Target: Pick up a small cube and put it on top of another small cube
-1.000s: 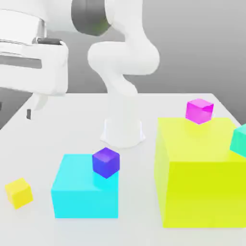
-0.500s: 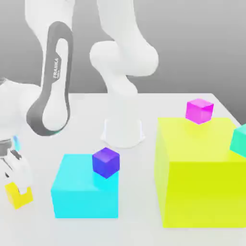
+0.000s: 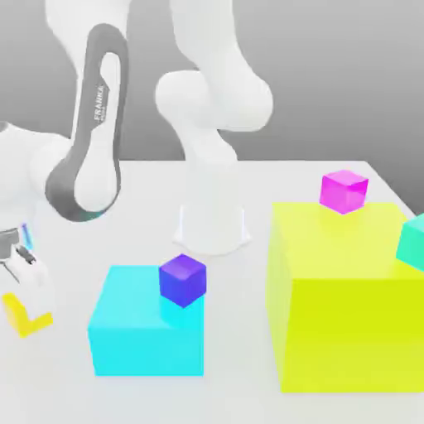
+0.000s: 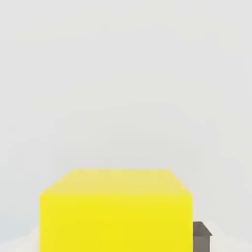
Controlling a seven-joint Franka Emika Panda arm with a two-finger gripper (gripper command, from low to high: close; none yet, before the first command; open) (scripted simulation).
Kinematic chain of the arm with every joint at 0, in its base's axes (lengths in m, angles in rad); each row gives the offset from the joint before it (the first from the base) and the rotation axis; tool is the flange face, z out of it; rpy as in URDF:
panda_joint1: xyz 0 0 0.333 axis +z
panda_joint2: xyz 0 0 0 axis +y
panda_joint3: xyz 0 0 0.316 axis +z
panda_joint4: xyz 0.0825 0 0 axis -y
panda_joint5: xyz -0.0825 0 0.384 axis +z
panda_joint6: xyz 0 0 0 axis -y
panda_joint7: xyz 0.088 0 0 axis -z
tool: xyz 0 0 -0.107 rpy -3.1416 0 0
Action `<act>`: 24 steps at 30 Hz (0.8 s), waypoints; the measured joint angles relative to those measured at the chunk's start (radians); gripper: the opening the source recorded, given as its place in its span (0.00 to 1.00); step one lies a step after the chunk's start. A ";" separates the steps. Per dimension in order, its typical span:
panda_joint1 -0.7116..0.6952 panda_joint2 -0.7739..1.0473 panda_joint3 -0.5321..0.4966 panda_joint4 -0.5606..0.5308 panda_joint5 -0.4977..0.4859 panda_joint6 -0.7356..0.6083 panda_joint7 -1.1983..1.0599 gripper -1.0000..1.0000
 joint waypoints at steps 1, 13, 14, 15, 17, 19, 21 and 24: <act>0.033 -0.024 0.029 0.018 -0.007 -0.038 0.042 0.00; 0.549 -0.275 0.330 0.242 -0.025 -0.496 0.519 0.00; 0.574 -0.290 0.359 0.257 -0.025 -0.528 0.553 0.00; 0.598 -0.305 0.389 0.272 -0.024 -0.559 0.586 0.00; 0.647 -0.324 0.454 0.293 -0.025 -0.606 0.654 0.00; 0.667 -0.308 0.485 0.266 -0.032 -0.567 0.687 0.00; 0.674 -0.284 0.497 0.225 -0.039 -0.504 0.699 1.00; 0.674 -0.284 0.497 0.225 -0.039 -0.504 0.699 1.00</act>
